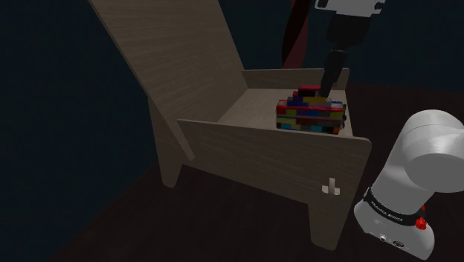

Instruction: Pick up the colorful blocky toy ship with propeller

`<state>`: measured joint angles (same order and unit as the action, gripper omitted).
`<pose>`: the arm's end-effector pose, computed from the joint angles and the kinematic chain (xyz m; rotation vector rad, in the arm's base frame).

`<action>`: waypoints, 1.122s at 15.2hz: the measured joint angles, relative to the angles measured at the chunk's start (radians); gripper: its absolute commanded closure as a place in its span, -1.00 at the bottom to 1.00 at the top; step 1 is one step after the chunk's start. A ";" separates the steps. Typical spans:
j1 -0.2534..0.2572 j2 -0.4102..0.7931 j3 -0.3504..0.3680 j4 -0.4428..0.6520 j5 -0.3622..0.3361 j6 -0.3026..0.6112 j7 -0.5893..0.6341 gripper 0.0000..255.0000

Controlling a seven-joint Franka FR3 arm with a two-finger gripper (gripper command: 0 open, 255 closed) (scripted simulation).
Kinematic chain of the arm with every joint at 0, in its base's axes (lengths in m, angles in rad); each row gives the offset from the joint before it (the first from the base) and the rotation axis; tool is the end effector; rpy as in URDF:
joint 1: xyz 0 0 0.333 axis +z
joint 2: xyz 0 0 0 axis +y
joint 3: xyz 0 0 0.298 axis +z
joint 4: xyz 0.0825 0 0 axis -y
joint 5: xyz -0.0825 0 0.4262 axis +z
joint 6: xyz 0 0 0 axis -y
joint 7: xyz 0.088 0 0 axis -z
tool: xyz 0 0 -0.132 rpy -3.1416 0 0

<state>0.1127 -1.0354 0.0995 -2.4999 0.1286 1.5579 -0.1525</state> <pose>0.2912 0.0850 0.5582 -3.0536 -0.5045 -0.1400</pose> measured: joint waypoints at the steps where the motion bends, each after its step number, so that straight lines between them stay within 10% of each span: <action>1: 0.003 -0.012 0.003 -0.019 0.003 0.010 -0.001 -1.00; 6: 0.008 -0.041 0.009 -0.098 0.010 0.063 -0.005 -1.00; 7: 0.008 -0.042 0.008 -0.103 0.009 0.067 -0.007 1.00; 17: 0.008 -0.044 0.007 -0.107 0.009 0.071 -0.008 1.00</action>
<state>0.1203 -1.0794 0.1065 -2.6066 0.1377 1.6289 -0.1607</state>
